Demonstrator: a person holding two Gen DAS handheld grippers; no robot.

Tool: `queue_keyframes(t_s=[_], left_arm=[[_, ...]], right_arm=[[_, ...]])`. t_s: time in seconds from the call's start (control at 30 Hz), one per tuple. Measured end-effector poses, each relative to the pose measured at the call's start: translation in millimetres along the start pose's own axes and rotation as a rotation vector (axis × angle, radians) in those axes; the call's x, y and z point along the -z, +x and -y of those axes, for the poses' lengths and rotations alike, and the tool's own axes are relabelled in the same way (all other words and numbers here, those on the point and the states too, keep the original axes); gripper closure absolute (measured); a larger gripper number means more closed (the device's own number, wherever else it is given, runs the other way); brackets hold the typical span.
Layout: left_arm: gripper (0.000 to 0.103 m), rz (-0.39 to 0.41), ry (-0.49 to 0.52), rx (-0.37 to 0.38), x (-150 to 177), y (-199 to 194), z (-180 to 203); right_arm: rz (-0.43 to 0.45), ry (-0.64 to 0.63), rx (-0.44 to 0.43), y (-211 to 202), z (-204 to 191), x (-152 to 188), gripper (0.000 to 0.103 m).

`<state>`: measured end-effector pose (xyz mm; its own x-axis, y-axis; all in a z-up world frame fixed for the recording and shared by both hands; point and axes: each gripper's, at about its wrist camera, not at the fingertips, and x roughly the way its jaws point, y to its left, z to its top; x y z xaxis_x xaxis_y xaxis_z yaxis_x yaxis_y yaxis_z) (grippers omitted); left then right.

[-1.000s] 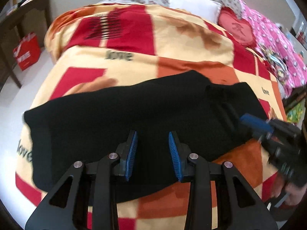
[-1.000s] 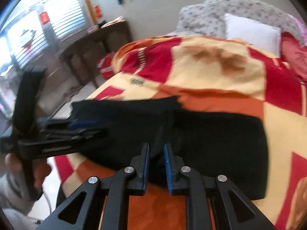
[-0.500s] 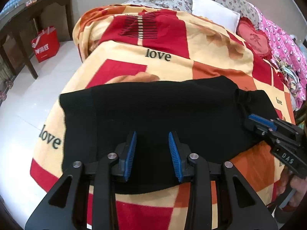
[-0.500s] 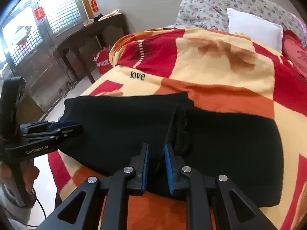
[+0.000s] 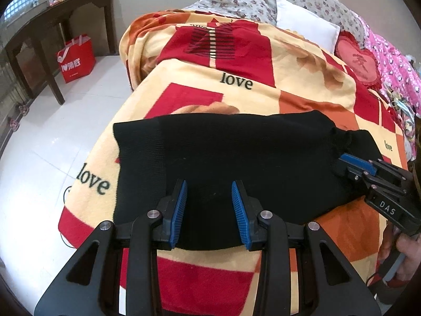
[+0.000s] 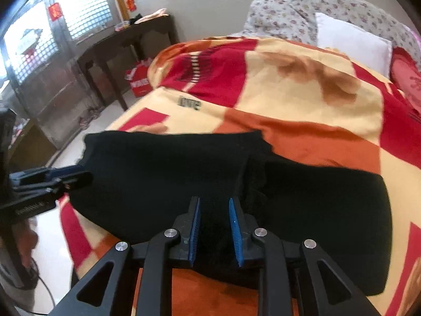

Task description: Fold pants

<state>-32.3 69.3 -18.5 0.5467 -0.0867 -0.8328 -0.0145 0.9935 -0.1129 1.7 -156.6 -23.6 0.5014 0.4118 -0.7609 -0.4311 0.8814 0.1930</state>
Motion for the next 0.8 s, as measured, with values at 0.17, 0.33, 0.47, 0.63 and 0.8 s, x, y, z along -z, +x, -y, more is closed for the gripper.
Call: queue_keyframes(t_s=[0.17, 0.33, 0.47, 0.63, 0.8], left_arm=[[0.068, -0.013, -0.04, -0.005, 7, -7, -18], [0.055, -0.024, -0.125, 0.008, 18, -16, -46], [0.045, -0.034, -0.237, 0.049, 28, -16, -72], [0.045, -0.044, -0.293, 0.066, 33, -10, -82], [0.042, -0.05, -0.302, 0.061, 32, -2, -81]], right_arm=[[0.008, -0.074, -0.075, 10, -28, -17, 0.071], [-0.007, -0.148, -0.17, 33, -62, -36, 0.06], [-0.031, -0.214, -0.221, 55, -91, -56, 0.057], [-0.029, -0.292, -0.259, 74, -120, -79, 0.055], [-0.074, -0.379, -0.271, 102, -138, -92, 0.054]])
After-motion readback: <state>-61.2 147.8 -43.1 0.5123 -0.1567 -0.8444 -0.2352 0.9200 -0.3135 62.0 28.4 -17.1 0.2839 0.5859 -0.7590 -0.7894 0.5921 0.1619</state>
